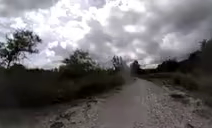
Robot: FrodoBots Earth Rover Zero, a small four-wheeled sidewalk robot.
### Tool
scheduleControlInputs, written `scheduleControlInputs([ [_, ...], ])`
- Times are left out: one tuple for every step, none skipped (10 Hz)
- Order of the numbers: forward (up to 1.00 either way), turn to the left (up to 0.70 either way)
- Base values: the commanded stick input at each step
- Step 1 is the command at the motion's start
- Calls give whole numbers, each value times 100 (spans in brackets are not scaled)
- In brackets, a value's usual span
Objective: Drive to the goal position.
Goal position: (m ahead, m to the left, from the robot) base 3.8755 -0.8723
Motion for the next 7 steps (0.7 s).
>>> scheduleControlInputs([
  [64, 1],
  [64, 1],
  [64, 1],
  [64, 1],
  [64, 1],
  [64, 1],
  [64, 1],
])
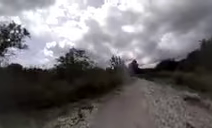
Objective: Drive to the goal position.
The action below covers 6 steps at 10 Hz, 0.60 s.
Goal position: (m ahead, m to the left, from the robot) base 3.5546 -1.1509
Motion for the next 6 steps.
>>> scheduleControlInputs([
  [64, 1],
  [64, 1],
  [64, 1],
  [64, 1],
  [64, 1],
  [64, 1],
])
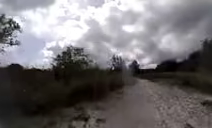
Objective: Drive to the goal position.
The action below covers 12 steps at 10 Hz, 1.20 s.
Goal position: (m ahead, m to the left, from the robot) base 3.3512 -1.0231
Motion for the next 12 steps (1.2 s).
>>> scheduleControlInputs([
  [64, 1],
  [64, 1],
  [64, 1],
  [64, 1],
  [64, 1],
  [64, 1],
  [64, 1],
  [64, 1],
  [64, 1],
  [64, 1],
  [64, 1],
  [64, 1],
])
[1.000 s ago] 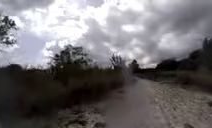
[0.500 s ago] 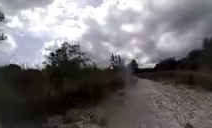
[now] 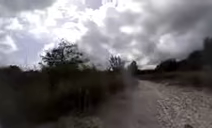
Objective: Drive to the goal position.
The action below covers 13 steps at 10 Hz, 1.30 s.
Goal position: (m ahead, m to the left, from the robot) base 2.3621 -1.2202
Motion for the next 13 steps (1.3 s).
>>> scheduleControlInputs([
  [64, 1],
  [64, 1],
  [64, 1],
  [64, 1],
  [64, 1],
  [64, 1],
  [64, 1],
  [64, 1],
  [64, 1],
  [64, 1],
  [64, 1],
  [64, 1],
  [64, 1],
])
